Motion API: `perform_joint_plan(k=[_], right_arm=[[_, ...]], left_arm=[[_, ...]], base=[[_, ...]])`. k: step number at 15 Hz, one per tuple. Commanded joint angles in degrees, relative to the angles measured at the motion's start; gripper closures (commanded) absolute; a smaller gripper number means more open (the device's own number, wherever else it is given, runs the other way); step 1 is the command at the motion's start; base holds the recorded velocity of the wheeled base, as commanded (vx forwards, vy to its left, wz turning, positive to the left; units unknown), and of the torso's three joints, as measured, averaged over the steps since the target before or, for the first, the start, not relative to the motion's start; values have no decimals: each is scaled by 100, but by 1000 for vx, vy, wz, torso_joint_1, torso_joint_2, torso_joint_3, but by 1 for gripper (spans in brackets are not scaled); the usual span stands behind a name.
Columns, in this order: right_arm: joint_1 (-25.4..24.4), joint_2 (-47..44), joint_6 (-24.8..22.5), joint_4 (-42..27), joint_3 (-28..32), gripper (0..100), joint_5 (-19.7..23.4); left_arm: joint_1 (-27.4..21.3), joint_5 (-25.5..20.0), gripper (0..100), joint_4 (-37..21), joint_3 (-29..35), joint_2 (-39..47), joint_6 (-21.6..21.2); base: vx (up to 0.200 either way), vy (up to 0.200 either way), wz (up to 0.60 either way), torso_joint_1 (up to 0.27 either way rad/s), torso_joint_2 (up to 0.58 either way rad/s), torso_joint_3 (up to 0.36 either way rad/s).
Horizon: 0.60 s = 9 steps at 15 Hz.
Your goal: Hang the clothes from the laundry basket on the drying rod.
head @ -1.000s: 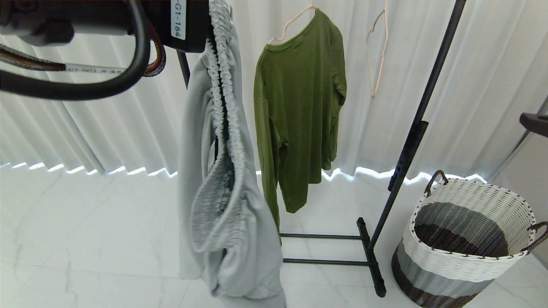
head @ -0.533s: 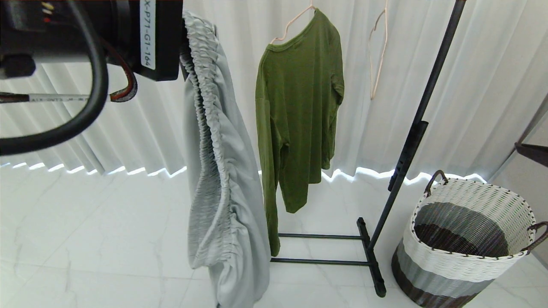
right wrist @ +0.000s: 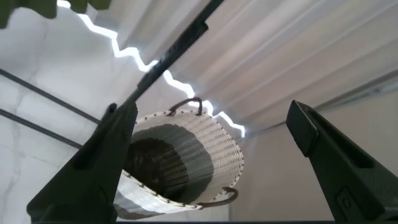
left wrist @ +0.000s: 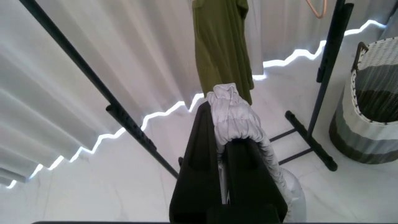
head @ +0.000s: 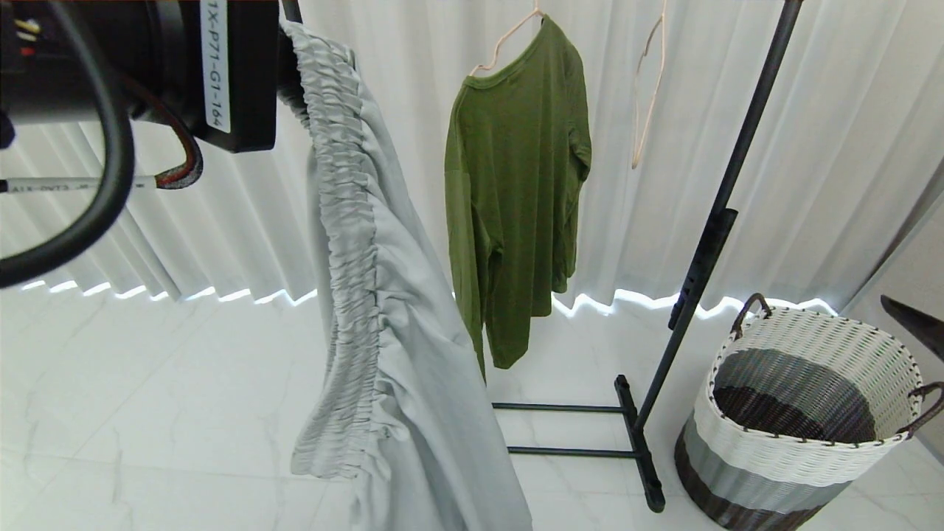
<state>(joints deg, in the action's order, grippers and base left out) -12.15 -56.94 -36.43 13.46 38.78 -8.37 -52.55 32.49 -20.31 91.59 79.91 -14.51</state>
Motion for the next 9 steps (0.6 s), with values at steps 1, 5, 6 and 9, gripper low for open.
perform_joint_plan(k=[1, 5, 6, 9], right_arm=[[73, 96, -14, 263, -459, 0, 3], [117, 219, -383, 834, -1224, 0, -6], [275, 210, -541, 825, -1267, 0, -6], [521, 175, -611, 825, -1276, 0, -6]], left_arm=[[0, 3, 100, 1, -18, -10, 0], [8, 82, 100, 1, -36, -54, -8], [8, 82, 100, 1, -45, -72, -17], [8, 109, 100, 1, -80, -81, -17]], base=[[0, 0, 0, 0, 0, 0], [0, 0, 0, 0, 0, 0], [0, 0, 0, 0, 0, 0], [0, 0, 0, 0, 0, 0]])
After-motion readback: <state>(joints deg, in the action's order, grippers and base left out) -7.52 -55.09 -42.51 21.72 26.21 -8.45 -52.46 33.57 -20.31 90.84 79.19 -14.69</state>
